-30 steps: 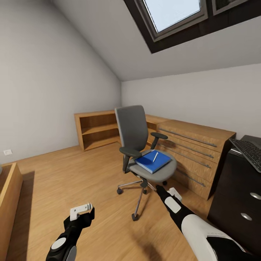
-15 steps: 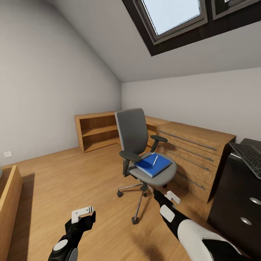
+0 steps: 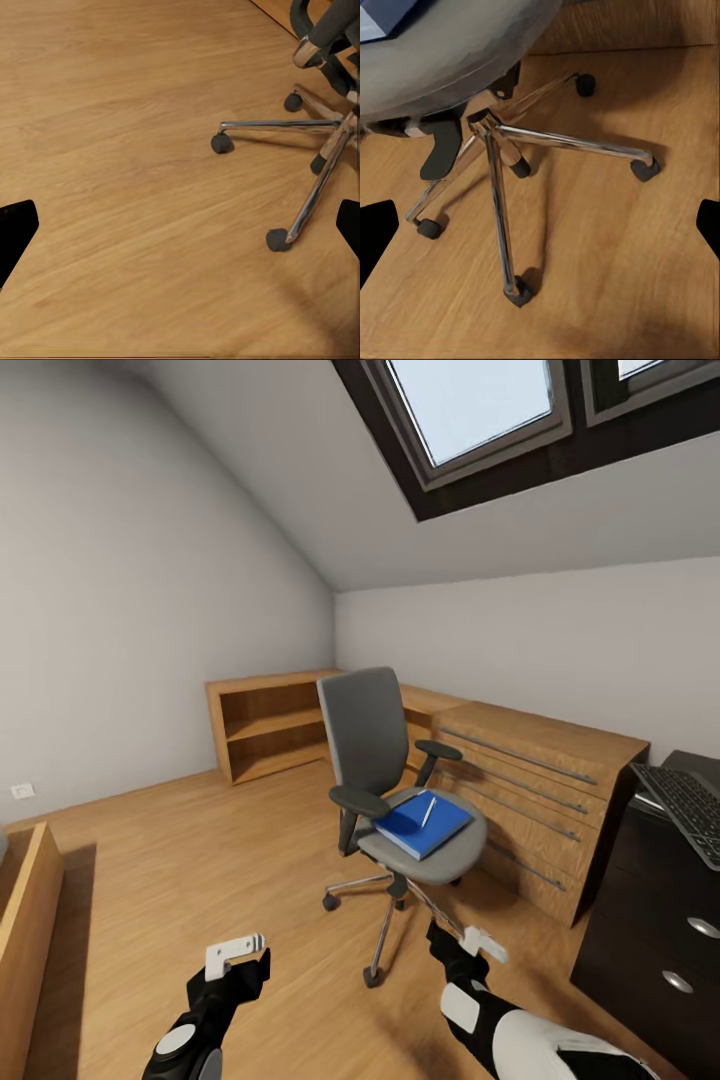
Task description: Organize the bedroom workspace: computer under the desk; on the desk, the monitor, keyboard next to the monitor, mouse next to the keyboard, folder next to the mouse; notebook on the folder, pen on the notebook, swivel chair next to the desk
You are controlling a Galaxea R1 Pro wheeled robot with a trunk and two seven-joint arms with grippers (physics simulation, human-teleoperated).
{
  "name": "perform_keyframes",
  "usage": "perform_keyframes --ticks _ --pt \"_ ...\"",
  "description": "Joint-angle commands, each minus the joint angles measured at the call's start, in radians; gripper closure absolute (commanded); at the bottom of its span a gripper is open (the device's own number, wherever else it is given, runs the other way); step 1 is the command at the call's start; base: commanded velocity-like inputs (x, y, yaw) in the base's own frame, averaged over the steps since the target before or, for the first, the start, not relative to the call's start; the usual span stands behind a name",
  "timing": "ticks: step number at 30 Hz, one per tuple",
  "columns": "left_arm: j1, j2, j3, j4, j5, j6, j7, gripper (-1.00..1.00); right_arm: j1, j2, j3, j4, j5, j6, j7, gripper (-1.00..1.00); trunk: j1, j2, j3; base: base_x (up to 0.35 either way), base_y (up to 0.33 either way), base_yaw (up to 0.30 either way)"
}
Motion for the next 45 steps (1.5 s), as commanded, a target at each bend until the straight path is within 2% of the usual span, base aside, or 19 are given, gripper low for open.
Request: perform_keyframes --ticks 1,7,11,12,16,21,22,23,24,27,28,29,30,31,45 --pt "-0.001 0.0 -0.004 0.007 0.01 0.003 0.009 -1.0 0.011 0.0 -0.007 0.003 0.022 -0.008 -0.004 -1.0 -0.004 0.007 0.002 0.0 0.0 0.0" --pt "-0.001 0.001 -0.011 0.062 0.01 0.002 0.009 -1.0 0.075 0.001 -0.007 0.006 0.105 -0.058 -0.005 -1.0 -0.027 0.049 0.021 0.0 0.0 0.0" --pt "-0.001 0.002 -0.013 0.118 0.01 -0.003 0.008 -1.0 0.127 0.001 -0.008 0.007 0.162 -0.129 -0.008 -1.0 -0.042 0.077 0.034 0.0 0.0 0.0" --pt "-0.001 0.002 -0.013 0.135 0.009 -0.008 0.008 -1.0 0.127 0.001 -0.008 0.007 0.162 -0.129 -0.008 -1.0 -0.046 0.084 0.037 0.0 0.0 0.0" --pt "0.0 0.003 -0.013 0.22 0.009 -0.078 0.007 -1.0 0.172 0.001 -0.008 0.007 0.188 -0.199 -0.009 -1.0 -0.062 0.112 0.049 0.0 0.0 0.0" --pt "0.008 0.006 -0.014 0.316 0.007 -0.235 0.005 -1.0 0.207 0.0 -0.008 0.007 0.198 -0.246 -0.01 -1.0 -0.081 0.147 0.065 0.0 0.0 0.0" --pt "0.013 0.006 -0.014 0.366 0.003 -0.31 0.005 -1.0 0.216 0.0 -0.008 0.007 0.199 -0.257 -0.009 -1.0 -0.085 0.154 0.068 0.0 0.0 0.0" --pt "0.015 0.007 -0.014 0.394 0.001 -0.348 0.004 -1.0 0.22 -0.001 -0.009 0.007 0.2 -0.26 -0.009 -1.0 -0.088 0.161 0.071 0.0 0.0 0.0" --pt "0.019 0.007 -0.014 0.486 -0.006 -0.457 0.004 -1.0 0.228 -0.002 -0.009 0.007 0.201 -0.268 -0.007 -1.0 -0.092 0.168 0.074 0.0 0.0 0.0" --pt "0.021 0.008 -0.013 0.584 -0.009 -0.552 0.006 -1.0 0.235 -0.002 -0.008 0.007 0.203 -0.271 -0.006 -1.0 -0.104 0.189 0.084 0.0 0.0 0.0" --pt "0.022 0.008 -0.011 0.652 -0.01 -0.606 0.007 -1.0 0.239 -0.003 -0.008 0.007 0.208 -0.273 -0.006 -1.0 -0.108 0.196 0.087 0.0 0.0 0.0" --pt "0.022 0.008 -0.011 0.684 -0.011 -0.63 0.008 -1.0 0.24 -0.003 -0.008 0.007 0.212 -0.274 -0.006 -1.0 -0.111 0.203 0.09 0.0 0.0 0.0" --pt "0.023 0.008 -0.01 0.738 -0.012 -0.671 0.009 -1.0 0.242 -0.003 -0.008 0.007 0.224 -0.275 -0.006 -1.0 -0.115 0.21 0.093 0.0 0.0 0.0" --pt "0.024 0.006 -0.011 0.831 -0.014 -0.762 0.01 -1.0 0.246 -0.005 -0.007 0.008 0.267 -0.275 -0.007 -1.0 -0.119 0.217 0.096 0.0 0.0 0.0" --pt "0.024 0.004 -0.008 0.843 -0.013 -0.773 0.012 -1.0 0.247 -0.013 -0.008 0.009 0.274 -0.268 -0.007 -1.0 -0.173 0.315 0.14 -0.053 0.0 -0.219"
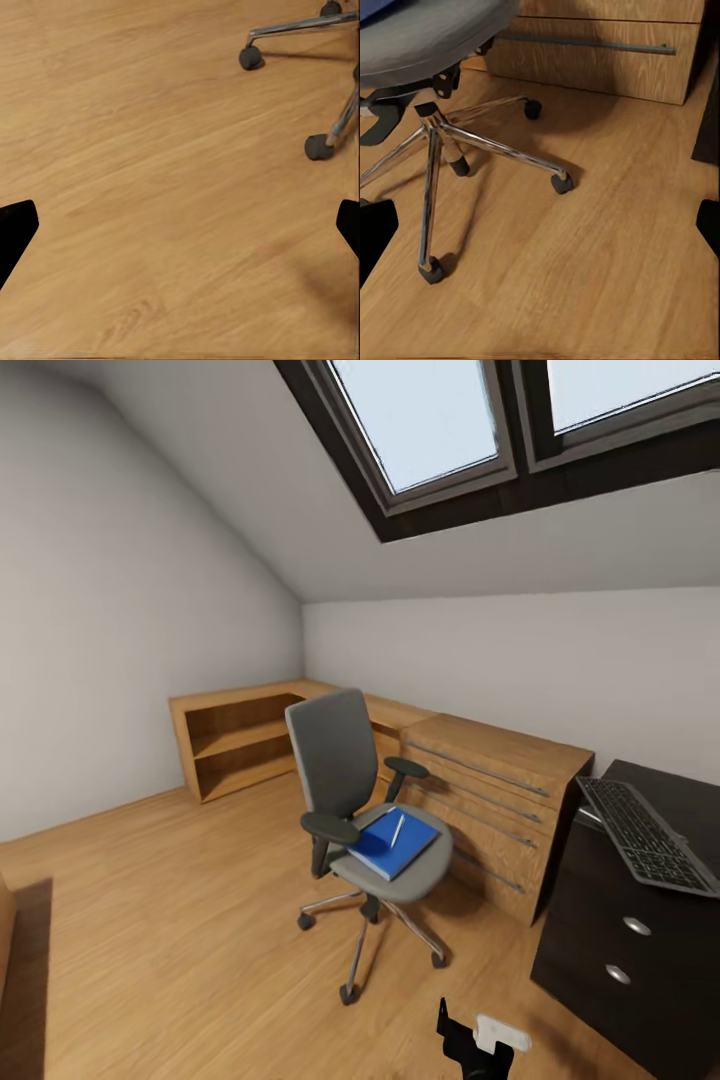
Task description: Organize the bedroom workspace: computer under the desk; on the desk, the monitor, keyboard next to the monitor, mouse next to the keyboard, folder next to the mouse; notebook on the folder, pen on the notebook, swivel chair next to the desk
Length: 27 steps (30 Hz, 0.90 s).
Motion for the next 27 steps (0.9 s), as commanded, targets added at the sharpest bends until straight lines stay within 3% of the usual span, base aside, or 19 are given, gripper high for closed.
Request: perform_keyframes --ticks 1,12,27 --pt "0.0 0.001 -0.007 0.0 0.011 -0.004 0.007 -1.0 -0.001 0.001 -0.008 0.003 0.005 -0.004 -0.001 -1.0 -0.004 0.007 0.002 -0.253 0.0 -0.291" --pt "0.0 0.001 -0.006 0.0 0.012 -0.004 0.01 -1.0 -0.001 0.002 -0.008 0.003 0.001 -0.001 -0.003 -1.0 -0.047 0.084 0.036 -0.3 0.0 -0.298" --pt "0.0 0.001 -0.007 0.003 0.012 -0.004 0.017 -1.0 -0.001 0.007 -0.009 0.004 -0.003 0.001 -0.005 -1.0 -0.104 0.189 0.07 -0.033 0.0 -0.218"
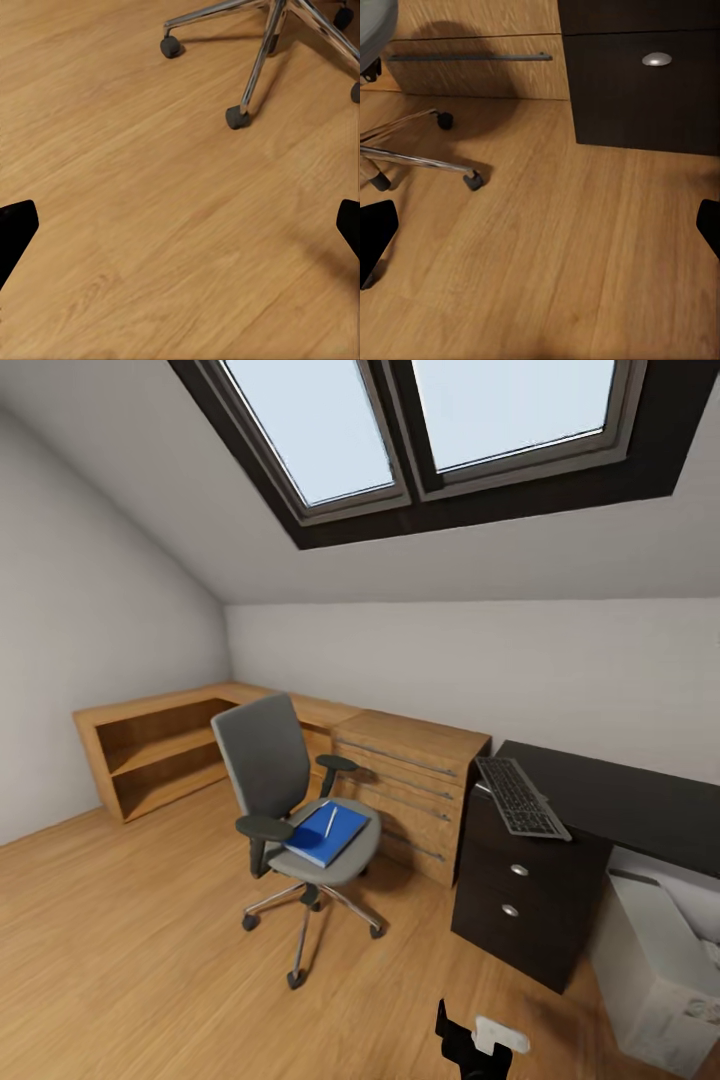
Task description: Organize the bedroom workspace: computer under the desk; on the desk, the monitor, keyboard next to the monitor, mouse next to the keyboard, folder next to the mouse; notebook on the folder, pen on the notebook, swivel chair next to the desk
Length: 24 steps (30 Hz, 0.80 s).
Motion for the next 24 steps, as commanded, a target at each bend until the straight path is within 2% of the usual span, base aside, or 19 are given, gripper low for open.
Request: perform_keyframes --ticks 1,11,24 --pt "0.0 0.001 -0.008 0.0 0.01 -0.004 0.009 -1.0 -0.001 0.0 -0.008 0.002 0.005 -0.005 -0.001 -1.0 -0.004 0.007 0.001 -0.001 0.0 -0.068" --pt "0.0 0.001 -0.008 0.0 0.01 -0.005 0.017 -1.0 -0.001 0.001 -0.008 0.002 0.003 -0.003 -0.001 -1.0 -0.042 0.077 0.017 -0.031 0.0 -0.016" --pt "0.0 0.001 -0.008 0.0 0.01 -0.005 0.017 -1.0 -0.001 0.001 -0.008 0.002 0.003 -0.003 -0.001 -1.0 -0.092 0.168 0.037 -0.296 0.0 -0.001"
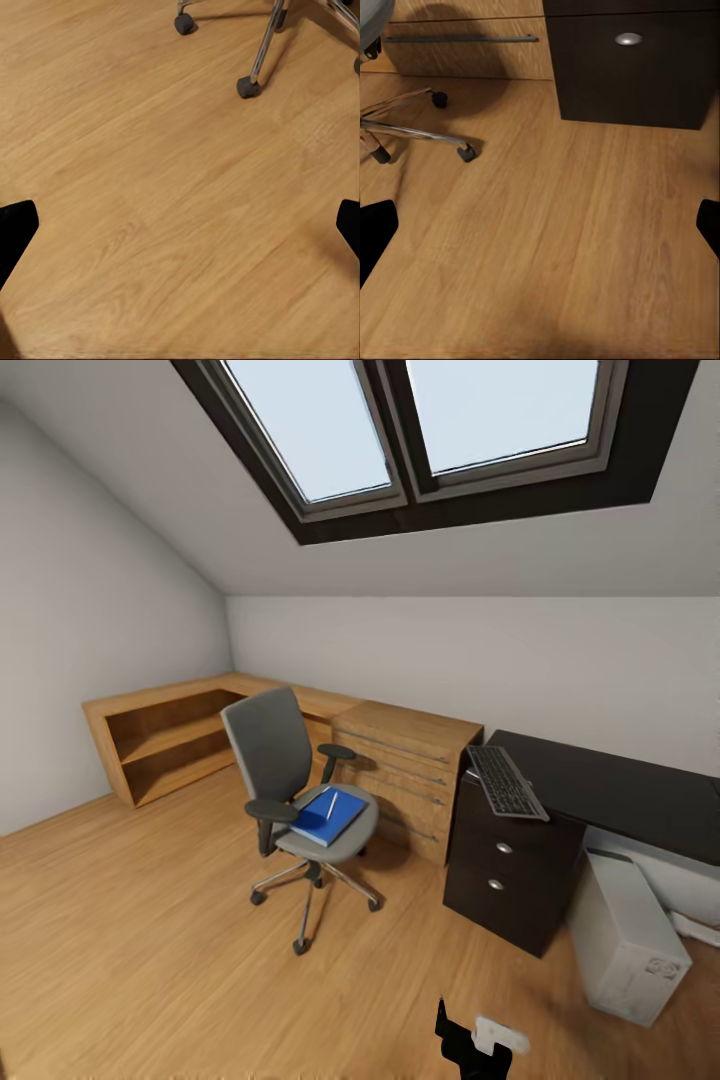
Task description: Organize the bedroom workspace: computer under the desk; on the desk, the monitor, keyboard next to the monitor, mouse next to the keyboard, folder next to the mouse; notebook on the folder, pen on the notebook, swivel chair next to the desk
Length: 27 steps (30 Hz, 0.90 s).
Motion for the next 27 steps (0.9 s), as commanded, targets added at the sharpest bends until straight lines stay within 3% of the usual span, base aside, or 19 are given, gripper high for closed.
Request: perform_keyframes --ticks 1,18,27 --pt "0.0 0.001 -0.008 0.0 0.01 -0.004 0.007 -1.0 -0.001 0.0 -0.008 0.002 0.004 -0.005 -0.001 -1.0 -0.005 0.007 0.001 -0.335 0.0 0.0" --pt "0.0 0.001 -0.008 0.0 0.01 -0.004 0.007 -1.0 -0.001 0.0 -0.008 0.002 0.006 -0.005 -0.001 -1.0 -0.07 0.126 0.027 -0.338 0.0 0.0" --pt "0.0 0.001 -0.008 0.0 0.01 -0.004 0.007 -1.0 -0.001 0.0 -0.008 0.002 0.006 -0.005 -0.001 -1.0 -0.104 0.189 0.041 -0.067 0.0 0.0"
